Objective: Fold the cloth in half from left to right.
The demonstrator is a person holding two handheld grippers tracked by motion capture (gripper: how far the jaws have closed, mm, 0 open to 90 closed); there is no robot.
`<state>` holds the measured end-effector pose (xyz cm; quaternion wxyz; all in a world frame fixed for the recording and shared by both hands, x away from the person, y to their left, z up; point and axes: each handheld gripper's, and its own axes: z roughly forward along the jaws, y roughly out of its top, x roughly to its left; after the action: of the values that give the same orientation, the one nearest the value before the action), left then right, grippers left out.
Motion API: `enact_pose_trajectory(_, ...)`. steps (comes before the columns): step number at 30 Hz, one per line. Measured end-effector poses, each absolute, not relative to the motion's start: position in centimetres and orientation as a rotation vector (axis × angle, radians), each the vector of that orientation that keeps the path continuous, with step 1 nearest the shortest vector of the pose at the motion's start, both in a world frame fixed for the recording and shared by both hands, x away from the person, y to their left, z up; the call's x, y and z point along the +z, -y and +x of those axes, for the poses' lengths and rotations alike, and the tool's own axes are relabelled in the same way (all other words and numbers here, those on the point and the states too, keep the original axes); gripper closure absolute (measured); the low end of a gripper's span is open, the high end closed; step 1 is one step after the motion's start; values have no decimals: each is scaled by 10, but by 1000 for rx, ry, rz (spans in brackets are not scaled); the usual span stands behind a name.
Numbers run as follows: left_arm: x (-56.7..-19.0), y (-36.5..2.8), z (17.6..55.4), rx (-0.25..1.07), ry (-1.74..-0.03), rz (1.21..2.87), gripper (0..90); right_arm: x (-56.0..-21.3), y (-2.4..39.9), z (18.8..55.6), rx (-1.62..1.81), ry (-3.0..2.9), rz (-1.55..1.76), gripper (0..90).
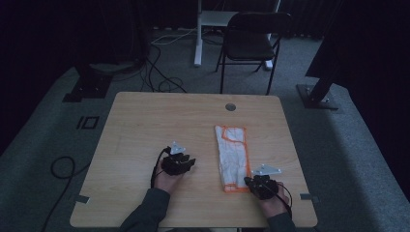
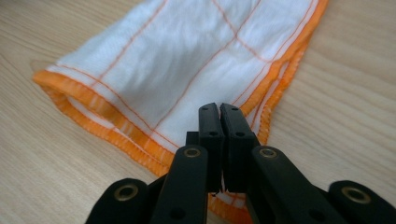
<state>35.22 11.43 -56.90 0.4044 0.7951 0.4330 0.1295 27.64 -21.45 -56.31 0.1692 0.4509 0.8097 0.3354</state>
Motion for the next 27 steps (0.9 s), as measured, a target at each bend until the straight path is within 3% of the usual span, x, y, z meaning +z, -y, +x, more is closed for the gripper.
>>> enact_pose_trajectory(7, -570, -114, 352, 326, -1094, 2007, 655, -557, 223, 275, 980, -2280, 1286, 868)
enact_pose_trajectory(12, -570, -112, 352, 323, -1092, 2010, 655, -567, 220, 281, 963, -2288, 1304, 716)
enact_pose_trajectory(14, -570, -112, 352, 322, -1091, 2011, 655, -570, 218, 284, 955, -2305, 1305, 738)
enact_pose_trajectory(18, -570, -113, 352, 322, -1094, 2008, 655, -567, 216, 285, 938, -2309, 1279, 867)
enact_pose_trajectory(27, -570, -114, 352, 324, -1095, 2007, 654, -551, 226, 274, 979, -2253, 1277, 866)
